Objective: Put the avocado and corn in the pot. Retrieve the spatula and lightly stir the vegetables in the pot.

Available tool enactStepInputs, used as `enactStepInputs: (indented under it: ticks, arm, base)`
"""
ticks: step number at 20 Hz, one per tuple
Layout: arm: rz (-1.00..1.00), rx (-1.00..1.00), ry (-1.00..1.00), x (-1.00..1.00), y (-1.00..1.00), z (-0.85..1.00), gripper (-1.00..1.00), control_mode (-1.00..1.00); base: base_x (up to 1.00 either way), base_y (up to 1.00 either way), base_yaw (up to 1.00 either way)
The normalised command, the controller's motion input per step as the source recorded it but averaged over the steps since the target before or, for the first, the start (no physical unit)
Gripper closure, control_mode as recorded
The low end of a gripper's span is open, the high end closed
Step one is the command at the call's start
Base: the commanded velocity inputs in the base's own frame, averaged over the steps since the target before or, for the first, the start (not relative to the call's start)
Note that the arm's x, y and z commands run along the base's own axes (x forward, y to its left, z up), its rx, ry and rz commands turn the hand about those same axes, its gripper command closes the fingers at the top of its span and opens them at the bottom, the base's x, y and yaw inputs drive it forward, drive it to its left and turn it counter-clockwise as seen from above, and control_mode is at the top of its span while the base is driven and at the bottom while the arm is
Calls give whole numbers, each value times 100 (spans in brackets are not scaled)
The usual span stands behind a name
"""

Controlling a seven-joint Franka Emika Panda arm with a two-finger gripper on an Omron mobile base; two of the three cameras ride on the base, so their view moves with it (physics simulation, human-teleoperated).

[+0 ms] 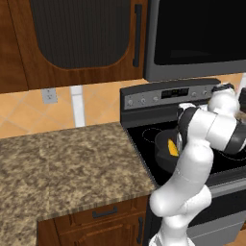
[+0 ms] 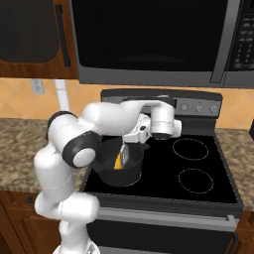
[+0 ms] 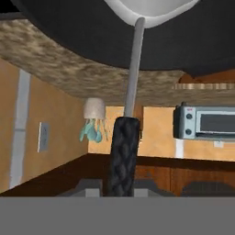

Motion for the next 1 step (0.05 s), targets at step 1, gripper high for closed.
enactStepInputs:
  ticks: [1]
  arm:
    - [2, 8, 2, -3, 26, 29, 100, -100]
  base:
    - [0, 0, 0]
